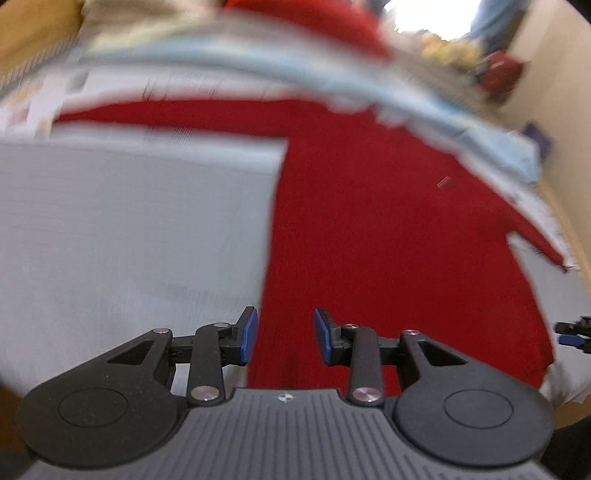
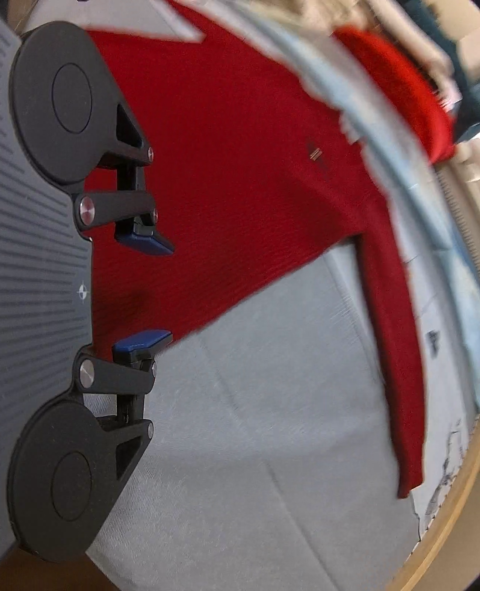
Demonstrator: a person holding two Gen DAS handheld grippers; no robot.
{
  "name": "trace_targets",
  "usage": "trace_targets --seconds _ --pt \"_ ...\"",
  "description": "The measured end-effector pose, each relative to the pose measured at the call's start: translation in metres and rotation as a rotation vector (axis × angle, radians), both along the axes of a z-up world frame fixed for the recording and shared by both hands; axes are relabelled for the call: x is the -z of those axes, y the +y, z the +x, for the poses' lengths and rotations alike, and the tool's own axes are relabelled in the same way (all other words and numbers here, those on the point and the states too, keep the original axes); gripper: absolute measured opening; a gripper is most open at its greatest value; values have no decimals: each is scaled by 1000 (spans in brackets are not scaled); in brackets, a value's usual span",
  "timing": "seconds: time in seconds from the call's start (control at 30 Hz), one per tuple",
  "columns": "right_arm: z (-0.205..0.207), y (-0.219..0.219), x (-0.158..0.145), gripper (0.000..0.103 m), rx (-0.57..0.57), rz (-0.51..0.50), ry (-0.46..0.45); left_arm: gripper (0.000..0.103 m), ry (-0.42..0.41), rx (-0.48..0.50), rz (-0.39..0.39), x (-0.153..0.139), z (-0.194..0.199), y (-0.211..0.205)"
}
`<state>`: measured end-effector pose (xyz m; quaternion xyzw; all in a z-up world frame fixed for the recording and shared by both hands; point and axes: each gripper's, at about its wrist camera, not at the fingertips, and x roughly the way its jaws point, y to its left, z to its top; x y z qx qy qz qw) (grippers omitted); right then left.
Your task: Fold small clothes
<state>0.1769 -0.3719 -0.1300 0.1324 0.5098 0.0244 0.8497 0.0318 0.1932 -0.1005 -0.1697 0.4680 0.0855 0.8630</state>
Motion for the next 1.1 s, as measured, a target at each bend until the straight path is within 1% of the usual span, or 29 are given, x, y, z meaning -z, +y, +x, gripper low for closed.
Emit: trace_targets --seconds 0.03,0.07,0.17,0.23,0.27,0.3,0.33,0.37,0.4,0.43,0.47,0.5,0.57,0.63,0.73,0.8,0.83,0.87,0.93,0.97,1.0,1.03,1.07,1.1 --pt "2 2 6 47 -3 -28 18 36 24 -8 -32 6 4 4" --pt "3 3 13 47 -2 -49 37 40 23 -1 -54 10 6 7" --pt "6 7 25 47 -6 -104 55 42 68 -2 -34 23 12 8" --pt "8 9 32 47 -16 -143 80 41 120 5 -47 35 14 8" --pt "7 8 33 47 -8 -142 84 40 147 6 -56 41 15 6" --pt "7 7 33 46 -3 -139 82 37 169 3 -62 45 16 6" --pt "6 6 32 44 2 -141 79 37 174 1 -59 47 16 6" --pt "5 5 31 40 8 -142 75 32 172 6 -50 47 17 7" --pt "4 3 31 32 15 -142 74 23 170 16 -50 47 17 5" --pt "3 1 31 25 16 -133 73 17 167 18 -60 47 17 5" --pt "2 0 31 15 11 -114 72 12 163 14 -65 47 15 5" --pt "1 -2 29 11 1 -103 69 10 157 18 -56 45 14 4" --pt "-3 -3 25 9 -29 -95 53 8 135 33 -36 38 11 0" --pt "-11 -10 15 8 -7 -52 11 7 86 23 -41 26 4 2" --pt "-30 -31 -21 6 48 32 -120 5 -22 -4 -60 -3 -17 10" --pt "-45 -40 -38 6 42 74 -160 5 -40 -18 -67 -15 -26 13" --pt "-49 -42 -39 6 37 64 -156 5 -30 -20 -65 -15 -30 14" --pt "-50 -44 -34 6 44 51 -122 6 -2 -15 -65 -10 -31 15" --pt "-46 -49 -14 6 65 50 -11 7 92 -6 -73 9 -23 13" --pt "-43 -49 -6 7 77 35 18 10 139 -10 -62 16 -19 10" --pt "-40 -46 -3 8 88 -8 23 10 154 -16 -27 18 -17 7" --pt "-39 -41 -3 11 99 -89 3 11 136 -13 35 15 -15 2" --pt "-37 -35 -8 14 90 -140 -29 11 107 5 80 11 -13 -1" --pt "-38 -31 -13 14 64 -150 -69 11 77 28 100 6 -12 -5"
